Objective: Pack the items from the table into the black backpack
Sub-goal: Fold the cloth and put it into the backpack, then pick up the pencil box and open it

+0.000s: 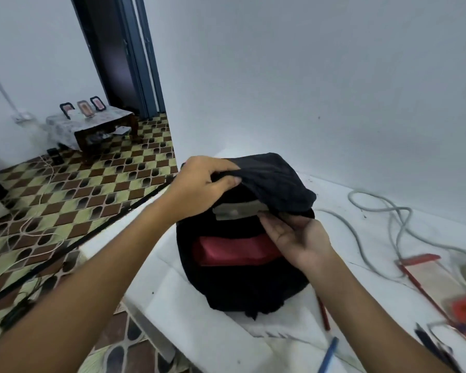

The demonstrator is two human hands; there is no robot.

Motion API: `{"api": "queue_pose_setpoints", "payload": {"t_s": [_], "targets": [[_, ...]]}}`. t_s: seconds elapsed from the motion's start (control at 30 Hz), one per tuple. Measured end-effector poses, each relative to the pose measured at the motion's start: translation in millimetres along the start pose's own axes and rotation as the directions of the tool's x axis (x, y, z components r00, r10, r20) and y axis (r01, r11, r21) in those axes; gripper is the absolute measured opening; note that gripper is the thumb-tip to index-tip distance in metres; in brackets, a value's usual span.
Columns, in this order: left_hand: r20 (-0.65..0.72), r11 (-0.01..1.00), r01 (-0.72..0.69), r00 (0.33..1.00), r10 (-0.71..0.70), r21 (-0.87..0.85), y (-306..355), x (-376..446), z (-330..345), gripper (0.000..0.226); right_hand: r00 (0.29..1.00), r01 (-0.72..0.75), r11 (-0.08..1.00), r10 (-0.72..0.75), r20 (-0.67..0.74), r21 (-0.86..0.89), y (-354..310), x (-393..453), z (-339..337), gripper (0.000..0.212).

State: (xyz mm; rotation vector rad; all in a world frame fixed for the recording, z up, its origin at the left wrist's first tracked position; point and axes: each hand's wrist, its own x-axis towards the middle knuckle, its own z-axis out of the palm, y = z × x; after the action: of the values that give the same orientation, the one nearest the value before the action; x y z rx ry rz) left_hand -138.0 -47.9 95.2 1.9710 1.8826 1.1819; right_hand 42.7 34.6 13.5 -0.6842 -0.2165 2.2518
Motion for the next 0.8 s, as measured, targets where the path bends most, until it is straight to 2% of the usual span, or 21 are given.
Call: {"api": "queue_pose_setpoints", "payload": {"t_s": [0.2,0.3,0.4,0.5,0.6,0.63,0.7,0.77,0.8], "targets": [[0.106,0.99,0.047,0.992,-0.062,0.136,-1.3,-80.7,53.9,0.022,0.991,-0.118,0.965,0.129,0.032,-0.233,-19.4,-63.7,-52.0,0.032],[0.139,0.947,0.14,0.973,-0.186,0.288,-3.0,-106.2,86.3,0.03,0.987,-0.148,0.903,0.161,0.0,-0.403,-34.4,-87.0,-77.6,0.03],[0.167,0.844,0.274,0.907,-0.386,0.461,7.0,-116.3,112.7,0.043,0.993,-0.107,0.847,0.115,-0.017,-0.52,-54.7,-109.4,-100.6,0.029],[-0.038,0.79,0.269,0.954,-0.298,0.551,33.5,-108.4,140.0,0.042,1.0,0.007,0.72,-0.023,-0.014,-0.694,-83.9,-129.8,-119.8,0.018],[-0.189,0.849,0.13,0.981,-0.036,0.512,71.7,-93.0,171.0,0.034,0.968,0.173,0.55,-0.25,0.037,-0.817,-114.3,-147.7,-135.4,0.018],[-0.154,0.903,0.019,0.987,0.052,0.43,90.4,-76.9,198.8,0.029,0.924,0.249,0.484,-0.378,0.057,-0.839,-135.8,-160.1,-150.4,0.02],[-0.074,0.97,-0.096,0.991,0.115,0.223,114.7,-71.4,225.6,0.021,0.829,0.344,0.304,-0.543,0.135,-0.888,-152.0,-173.3,-159.9,0.027],[0.104,0.991,-0.118,0.987,0.124,-0.061,143.2,-62.4,266.7,0.019,0.664,0.337,0.102,-0.73,0.16,-0.936,-174.0,-191.7,-177.6,0.032],[0.213,0.983,-0.061,0.972,0.098,-0.175,156.5,-60.1,285.8,0.016,0.573,0.294,0.018,-0.804,0.161,-0.956,-184.6,-199.8,-186.9,0.03]]}}
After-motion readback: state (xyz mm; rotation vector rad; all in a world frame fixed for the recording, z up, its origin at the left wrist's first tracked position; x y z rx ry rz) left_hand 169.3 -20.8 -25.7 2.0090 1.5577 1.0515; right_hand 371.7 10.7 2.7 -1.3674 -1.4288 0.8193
